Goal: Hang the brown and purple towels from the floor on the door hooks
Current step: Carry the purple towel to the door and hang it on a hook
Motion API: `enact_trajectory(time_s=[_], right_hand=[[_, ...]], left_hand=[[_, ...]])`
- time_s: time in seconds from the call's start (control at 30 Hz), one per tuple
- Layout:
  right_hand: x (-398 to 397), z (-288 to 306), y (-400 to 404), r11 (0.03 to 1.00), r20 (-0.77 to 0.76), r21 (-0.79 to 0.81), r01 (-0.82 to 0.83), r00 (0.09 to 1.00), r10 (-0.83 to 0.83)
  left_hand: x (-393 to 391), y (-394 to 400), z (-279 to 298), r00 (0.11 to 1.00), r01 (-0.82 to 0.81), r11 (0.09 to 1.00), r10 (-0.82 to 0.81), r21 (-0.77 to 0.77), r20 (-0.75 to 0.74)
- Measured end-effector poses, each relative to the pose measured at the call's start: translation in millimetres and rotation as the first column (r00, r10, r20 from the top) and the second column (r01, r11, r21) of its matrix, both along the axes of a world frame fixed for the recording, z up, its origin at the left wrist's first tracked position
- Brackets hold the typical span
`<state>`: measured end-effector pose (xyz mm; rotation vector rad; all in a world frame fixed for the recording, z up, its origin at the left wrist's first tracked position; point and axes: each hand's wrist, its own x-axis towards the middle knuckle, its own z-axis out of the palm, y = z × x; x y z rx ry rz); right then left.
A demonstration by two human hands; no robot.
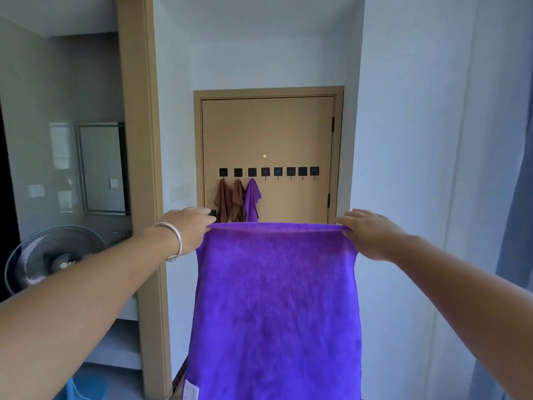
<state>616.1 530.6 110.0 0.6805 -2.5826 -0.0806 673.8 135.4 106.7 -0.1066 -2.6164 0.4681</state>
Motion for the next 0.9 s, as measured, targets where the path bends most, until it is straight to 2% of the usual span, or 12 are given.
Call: enact_trajectory(time_s=[0.4, 0.9], right_hand=[[-178.2, 27.0, -85.5, 1.0, -0.025, 0.023, 0.002, 1.0, -0.001], [-376.9, -1.6, -142.1, 1.0, 0.022, -0.011, -0.023, 0.999, 0.024]], left_hand=[[-173.7, -73.8, 10.4, 0.998, -0.016, 0.998, 0.02, 0.064, -0.057], [-341.8, -123.4, -4.3, 0.998, -0.068, 0.997, 0.067, 0.028, 0.009]])
